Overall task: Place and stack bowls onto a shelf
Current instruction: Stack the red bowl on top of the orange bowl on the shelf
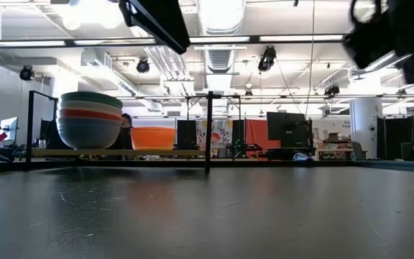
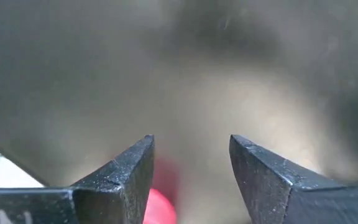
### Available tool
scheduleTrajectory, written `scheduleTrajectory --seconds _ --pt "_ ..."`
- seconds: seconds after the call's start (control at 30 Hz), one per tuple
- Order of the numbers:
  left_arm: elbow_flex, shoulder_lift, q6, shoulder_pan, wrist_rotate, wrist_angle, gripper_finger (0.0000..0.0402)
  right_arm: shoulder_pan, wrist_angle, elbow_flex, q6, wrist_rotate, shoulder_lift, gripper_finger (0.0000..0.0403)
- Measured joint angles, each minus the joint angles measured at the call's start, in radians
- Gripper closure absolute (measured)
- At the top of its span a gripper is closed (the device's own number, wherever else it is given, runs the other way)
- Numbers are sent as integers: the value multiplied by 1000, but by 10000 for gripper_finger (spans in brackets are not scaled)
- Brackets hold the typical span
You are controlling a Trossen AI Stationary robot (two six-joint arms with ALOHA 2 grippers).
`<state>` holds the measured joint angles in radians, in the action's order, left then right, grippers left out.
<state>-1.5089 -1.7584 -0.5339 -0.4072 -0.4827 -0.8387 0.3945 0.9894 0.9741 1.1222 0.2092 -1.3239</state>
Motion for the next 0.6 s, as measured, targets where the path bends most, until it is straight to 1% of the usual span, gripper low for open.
scheduleTrajectory --seconds 0.13,0.2,0.3,0.43,0.6 --pt "0 -17 -46 -39 -25 2 290 121 -41 0 219 0 -2 207" --pt "0 -27 -60 -52 -25 1 290 188 -89 0 315 -6 -10 207" --pt "0 -38 -69 -65 -24 1 290 290 -168 0 445 -51 -25 207" --pt "0 -44 -81 -71 -24 6 290 398 -275 0 576 -101 -56 207" --pt "0 -46 -80 -69 -24 10 290 493 -364 0 672 -112 -112 207"
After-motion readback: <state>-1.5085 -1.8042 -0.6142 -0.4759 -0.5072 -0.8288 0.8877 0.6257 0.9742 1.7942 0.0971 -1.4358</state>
